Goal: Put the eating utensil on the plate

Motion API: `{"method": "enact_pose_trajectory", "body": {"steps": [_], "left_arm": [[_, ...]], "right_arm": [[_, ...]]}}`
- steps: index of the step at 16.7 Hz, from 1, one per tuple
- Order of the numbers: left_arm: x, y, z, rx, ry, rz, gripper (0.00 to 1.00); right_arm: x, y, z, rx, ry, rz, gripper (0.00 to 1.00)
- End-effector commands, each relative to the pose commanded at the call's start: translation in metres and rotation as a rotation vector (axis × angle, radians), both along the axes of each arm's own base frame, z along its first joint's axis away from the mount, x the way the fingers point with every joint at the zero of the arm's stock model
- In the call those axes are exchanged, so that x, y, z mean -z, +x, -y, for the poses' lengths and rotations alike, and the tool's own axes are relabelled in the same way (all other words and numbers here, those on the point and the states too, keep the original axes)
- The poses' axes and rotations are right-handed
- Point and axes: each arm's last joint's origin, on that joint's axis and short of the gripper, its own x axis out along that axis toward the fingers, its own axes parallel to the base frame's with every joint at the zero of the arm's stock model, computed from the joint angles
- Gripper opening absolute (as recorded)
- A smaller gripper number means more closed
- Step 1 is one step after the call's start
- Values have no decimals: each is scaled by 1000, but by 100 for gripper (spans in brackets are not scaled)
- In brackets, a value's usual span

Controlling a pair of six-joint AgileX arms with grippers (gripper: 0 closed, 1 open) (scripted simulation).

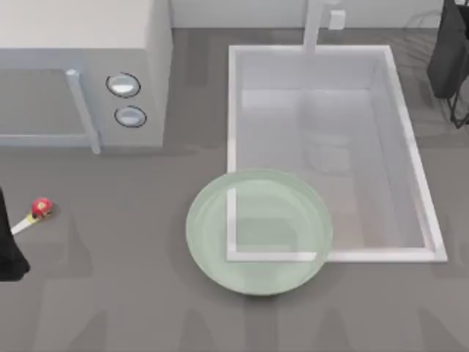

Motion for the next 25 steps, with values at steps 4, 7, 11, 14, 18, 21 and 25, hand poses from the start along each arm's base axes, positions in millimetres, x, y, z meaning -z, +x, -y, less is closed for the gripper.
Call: {"method": "enact_pose_trajectory", "body": {"steps": [4,7,11,14,18,21,25], "left_arm": [[-5,0,0,-3,21,-25,100],[-24,4,-1,-4,100,-130,100],[-54,26,-4,31,256,-406,100],[-67,61,-8,106,375,-683,100],[-69,114,-16,257,505,-1018,100],[-61,153,-24,392,570,-1219,100],[-42,194,-33,555,617,-1400,100]], "right_arm": [[0,0,0,0,0,0,100],[0,0,0,0,0,0,100],[0,0,0,0,0,0,100],[0,0,0,0,0,0,100],[0,0,0,0,0,0,100],[0,0,0,0,0,0,100],[0,0,0,0,0,0,100]]}}
